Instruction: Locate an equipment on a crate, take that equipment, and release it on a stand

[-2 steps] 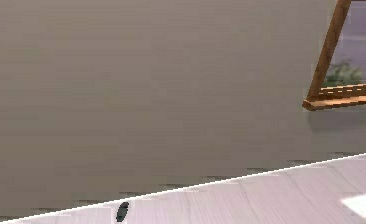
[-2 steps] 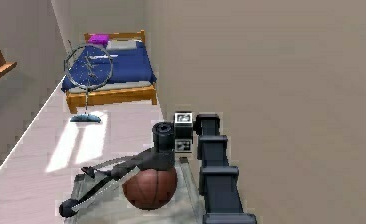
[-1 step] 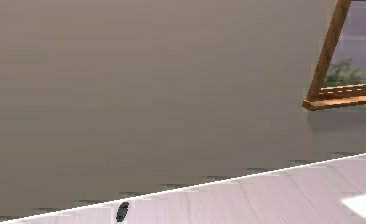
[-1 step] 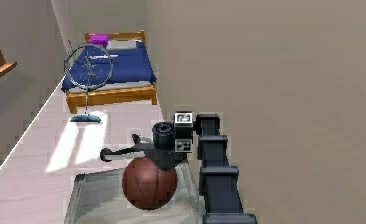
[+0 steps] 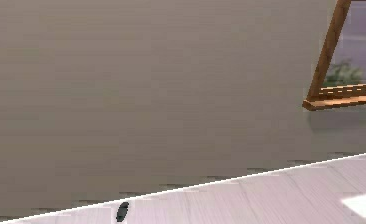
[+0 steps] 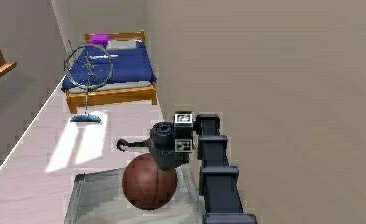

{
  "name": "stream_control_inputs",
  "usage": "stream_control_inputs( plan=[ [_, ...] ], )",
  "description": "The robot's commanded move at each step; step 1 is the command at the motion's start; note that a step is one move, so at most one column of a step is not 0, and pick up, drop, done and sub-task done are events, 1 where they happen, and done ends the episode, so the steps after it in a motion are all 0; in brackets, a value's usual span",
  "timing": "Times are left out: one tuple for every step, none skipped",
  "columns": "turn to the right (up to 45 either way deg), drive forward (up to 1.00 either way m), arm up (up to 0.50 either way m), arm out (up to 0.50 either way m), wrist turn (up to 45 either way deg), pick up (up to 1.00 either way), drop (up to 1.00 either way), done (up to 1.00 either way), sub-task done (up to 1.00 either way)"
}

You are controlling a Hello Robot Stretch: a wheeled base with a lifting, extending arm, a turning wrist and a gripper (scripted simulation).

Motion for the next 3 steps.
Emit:
stream_control_inputs(
  plan=[
    [0.0, 0.0, -0.3, 0.0, 0.0, 0.0, 0.0, 0.0, 0.0],
    [0.0, 0.0, 0.0, 0.0, 0.0, 1.0, 0.0, 0.0, 0.0],
    [0.0, 0.0, 0.1, 0.0, 0.0, 0.0, 0.0, 0.0, 0.0]
  ],
)
